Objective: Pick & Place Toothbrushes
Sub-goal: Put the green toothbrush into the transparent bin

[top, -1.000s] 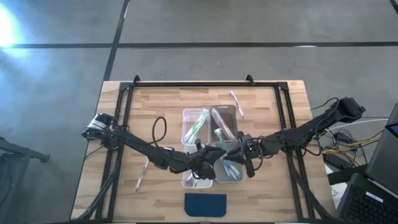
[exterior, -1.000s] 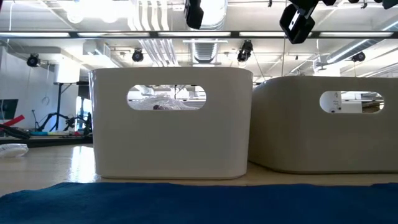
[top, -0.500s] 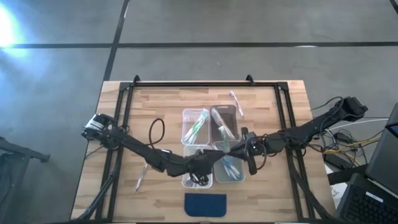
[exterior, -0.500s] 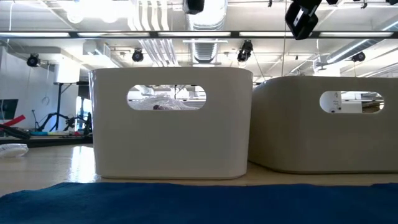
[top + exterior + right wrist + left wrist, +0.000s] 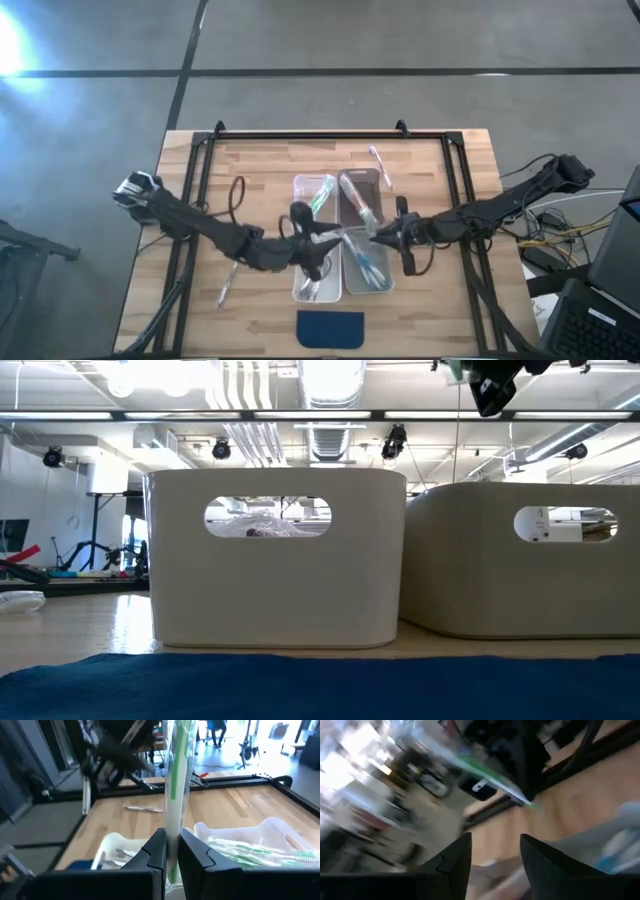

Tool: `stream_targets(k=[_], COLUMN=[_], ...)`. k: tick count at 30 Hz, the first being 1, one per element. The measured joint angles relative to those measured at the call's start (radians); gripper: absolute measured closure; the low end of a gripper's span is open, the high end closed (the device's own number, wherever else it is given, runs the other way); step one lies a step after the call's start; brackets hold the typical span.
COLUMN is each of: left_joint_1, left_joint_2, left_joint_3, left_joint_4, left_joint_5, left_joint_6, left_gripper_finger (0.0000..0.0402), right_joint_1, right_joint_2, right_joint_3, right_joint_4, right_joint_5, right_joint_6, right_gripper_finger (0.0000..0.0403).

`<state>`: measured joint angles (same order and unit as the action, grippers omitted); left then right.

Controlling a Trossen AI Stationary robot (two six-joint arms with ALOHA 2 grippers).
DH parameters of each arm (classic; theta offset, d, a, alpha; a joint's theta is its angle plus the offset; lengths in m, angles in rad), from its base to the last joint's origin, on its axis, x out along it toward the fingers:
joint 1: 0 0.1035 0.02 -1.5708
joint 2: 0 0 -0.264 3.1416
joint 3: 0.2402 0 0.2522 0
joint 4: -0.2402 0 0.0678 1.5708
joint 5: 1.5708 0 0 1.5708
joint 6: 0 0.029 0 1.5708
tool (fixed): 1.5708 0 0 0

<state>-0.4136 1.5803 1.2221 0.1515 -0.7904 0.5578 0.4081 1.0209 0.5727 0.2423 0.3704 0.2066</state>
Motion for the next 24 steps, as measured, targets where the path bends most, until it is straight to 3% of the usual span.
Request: stream_targets(k=[3, 7, 10, 18, 24], left_joint_1=[0.041, 0.08, 0.086, 0.103, 0.126], left_joint_2=[-0.057, -0.133, -0.192, -0.249, -0.24], left_joint_3=[-0.003, -0.057, -0.136, -0.358, -0.342], left_joint_4=[-0.073, -0.027, 0.069, 0.607, 0.597], left_joint_5=[0.145, 0.356, 0.385, 0.51, 0.552], left_joint_6=[-0.198, -0.334, -0.357, -0.399, -0.476], left_gripper_finger=[0.0229, 0.0229, 0.0229, 0.0229, 0.0231], right_joint_1=[0.005, 0.021, 0.038, 0.061, 0.061], right_joint_2=[0.037, 0.082, 0.107, 0.156, 0.18], right_joint_3=[-0.007, -0.01, -0.012, -0.013, -0.013], right_joint_4=[0.055, 0.136, 0.229, 0.438, 0.455], right_joint_5=[0.012, 0.079, 0.085, 0.081, 0.078], right_joint_6=[-0.062, -0.149, -0.227, -0.402, -0.405], right_gripper_finger=[0.038, 0.038, 0.038, 0.0381, 0.0381])
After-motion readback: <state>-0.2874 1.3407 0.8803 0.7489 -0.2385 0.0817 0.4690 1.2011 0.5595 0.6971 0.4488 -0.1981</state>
